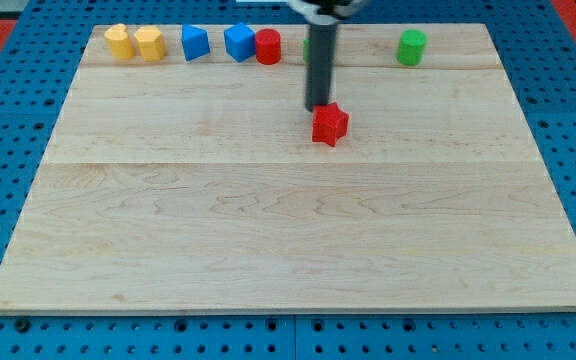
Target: Place the red circle to the left of the red star
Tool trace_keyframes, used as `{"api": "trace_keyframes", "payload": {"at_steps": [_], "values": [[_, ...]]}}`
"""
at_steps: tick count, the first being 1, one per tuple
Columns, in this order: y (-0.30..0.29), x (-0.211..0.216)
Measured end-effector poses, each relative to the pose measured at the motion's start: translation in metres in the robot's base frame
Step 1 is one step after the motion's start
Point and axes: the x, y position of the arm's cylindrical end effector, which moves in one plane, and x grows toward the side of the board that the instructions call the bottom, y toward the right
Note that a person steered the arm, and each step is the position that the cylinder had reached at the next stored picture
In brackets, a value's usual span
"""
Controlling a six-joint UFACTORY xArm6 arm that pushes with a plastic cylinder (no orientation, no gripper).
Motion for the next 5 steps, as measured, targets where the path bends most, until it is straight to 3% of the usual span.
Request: {"api": "trace_keyframes", "payload": {"at_steps": [1,3,5], "values": [[0.066,-0.034],[0.093,-0.125],[-0.024,-0.135]]}}
